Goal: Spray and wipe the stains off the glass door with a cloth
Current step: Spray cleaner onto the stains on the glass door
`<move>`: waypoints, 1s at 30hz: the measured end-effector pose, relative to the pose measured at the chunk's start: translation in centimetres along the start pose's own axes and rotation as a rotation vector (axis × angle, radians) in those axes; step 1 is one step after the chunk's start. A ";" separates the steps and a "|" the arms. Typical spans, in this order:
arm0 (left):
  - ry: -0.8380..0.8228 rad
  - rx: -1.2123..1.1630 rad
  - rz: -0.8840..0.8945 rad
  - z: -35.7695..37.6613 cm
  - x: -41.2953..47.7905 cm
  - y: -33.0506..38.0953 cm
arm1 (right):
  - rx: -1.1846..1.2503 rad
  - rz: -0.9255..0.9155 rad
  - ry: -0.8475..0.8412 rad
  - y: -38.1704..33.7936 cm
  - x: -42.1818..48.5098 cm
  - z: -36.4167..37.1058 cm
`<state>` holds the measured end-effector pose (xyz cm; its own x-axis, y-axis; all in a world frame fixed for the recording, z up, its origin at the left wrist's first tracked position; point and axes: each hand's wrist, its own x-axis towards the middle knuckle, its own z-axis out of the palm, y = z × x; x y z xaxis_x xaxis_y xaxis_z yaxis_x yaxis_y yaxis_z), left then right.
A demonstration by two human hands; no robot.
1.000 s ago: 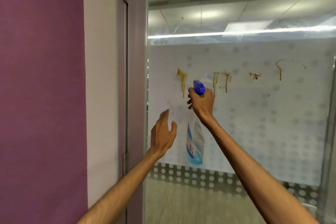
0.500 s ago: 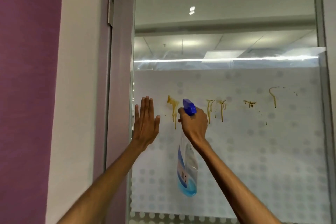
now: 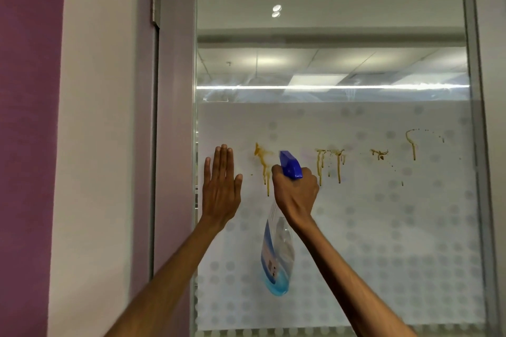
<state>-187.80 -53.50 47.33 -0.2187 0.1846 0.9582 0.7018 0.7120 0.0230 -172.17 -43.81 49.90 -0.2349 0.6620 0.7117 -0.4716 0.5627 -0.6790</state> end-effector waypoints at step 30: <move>0.085 -0.156 0.066 4.1 1.7 17.0 | -0.130 0.030 0.105 2.7 9.1 -14.0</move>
<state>-179.02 -38.35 48.21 -0.1158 0.1647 0.9795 0.8109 0.5852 -0.0025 -163.72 -29.34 52.07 -0.1540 0.7235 0.6729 -0.3499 0.5970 -0.7219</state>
